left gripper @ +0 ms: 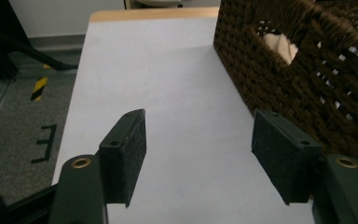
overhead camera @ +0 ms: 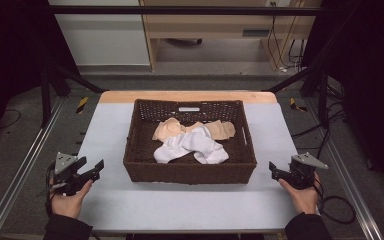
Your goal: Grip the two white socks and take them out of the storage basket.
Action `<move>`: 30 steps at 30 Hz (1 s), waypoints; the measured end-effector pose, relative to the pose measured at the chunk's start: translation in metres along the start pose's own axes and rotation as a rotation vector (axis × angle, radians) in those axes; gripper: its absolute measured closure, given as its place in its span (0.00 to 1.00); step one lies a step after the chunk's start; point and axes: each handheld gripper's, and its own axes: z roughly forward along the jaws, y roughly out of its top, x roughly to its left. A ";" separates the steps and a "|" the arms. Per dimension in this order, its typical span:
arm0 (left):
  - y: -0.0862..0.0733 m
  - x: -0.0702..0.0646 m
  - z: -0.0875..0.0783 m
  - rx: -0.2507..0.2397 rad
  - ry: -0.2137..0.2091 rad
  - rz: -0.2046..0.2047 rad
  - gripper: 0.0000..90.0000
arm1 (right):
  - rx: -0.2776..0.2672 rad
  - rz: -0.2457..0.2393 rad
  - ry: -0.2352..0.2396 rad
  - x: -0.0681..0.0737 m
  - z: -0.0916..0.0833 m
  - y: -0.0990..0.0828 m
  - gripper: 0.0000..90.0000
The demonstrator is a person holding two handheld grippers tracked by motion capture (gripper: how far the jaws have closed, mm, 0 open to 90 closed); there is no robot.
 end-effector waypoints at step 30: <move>0.060 -0.040 -0.033 -0.148 -0.105 0.023 0.39 | 0.002 -0.006 0.014 0.001 -0.002 -0.001 0.18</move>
